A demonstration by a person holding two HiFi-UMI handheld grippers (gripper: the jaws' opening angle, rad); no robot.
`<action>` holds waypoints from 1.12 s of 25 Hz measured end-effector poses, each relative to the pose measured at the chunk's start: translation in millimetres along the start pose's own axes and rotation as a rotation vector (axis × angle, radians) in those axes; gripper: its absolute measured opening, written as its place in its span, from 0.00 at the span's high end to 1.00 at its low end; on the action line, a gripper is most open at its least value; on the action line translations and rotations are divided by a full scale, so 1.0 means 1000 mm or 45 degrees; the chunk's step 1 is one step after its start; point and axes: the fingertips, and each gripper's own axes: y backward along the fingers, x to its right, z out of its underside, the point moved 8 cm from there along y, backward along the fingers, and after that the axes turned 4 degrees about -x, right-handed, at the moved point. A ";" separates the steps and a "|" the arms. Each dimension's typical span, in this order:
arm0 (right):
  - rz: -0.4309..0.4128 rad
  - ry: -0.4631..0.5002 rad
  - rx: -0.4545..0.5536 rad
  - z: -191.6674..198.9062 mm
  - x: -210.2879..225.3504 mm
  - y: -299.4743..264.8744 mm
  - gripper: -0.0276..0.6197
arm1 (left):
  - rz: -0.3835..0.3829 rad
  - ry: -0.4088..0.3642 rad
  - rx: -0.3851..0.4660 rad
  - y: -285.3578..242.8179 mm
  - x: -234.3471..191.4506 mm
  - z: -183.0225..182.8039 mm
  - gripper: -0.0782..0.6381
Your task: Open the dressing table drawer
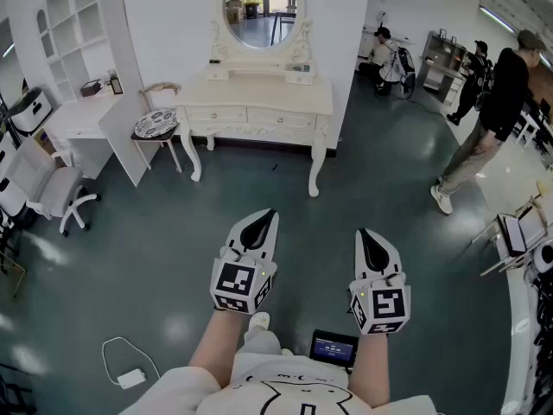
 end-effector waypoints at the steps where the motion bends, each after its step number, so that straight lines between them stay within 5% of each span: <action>1: 0.001 -0.001 0.001 -0.001 0.000 0.002 0.94 | 0.001 -0.003 0.000 0.001 0.001 -0.001 0.87; 13: -0.024 -0.004 0.031 0.003 0.015 -0.011 0.94 | -0.030 0.002 -0.007 -0.016 -0.003 0.003 0.87; 28: -0.063 -0.016 0.017 0.005 0.051 -0.132 0.94 | -0.042 0.016 -0.008 -0.125 -0.072 0.002 0.87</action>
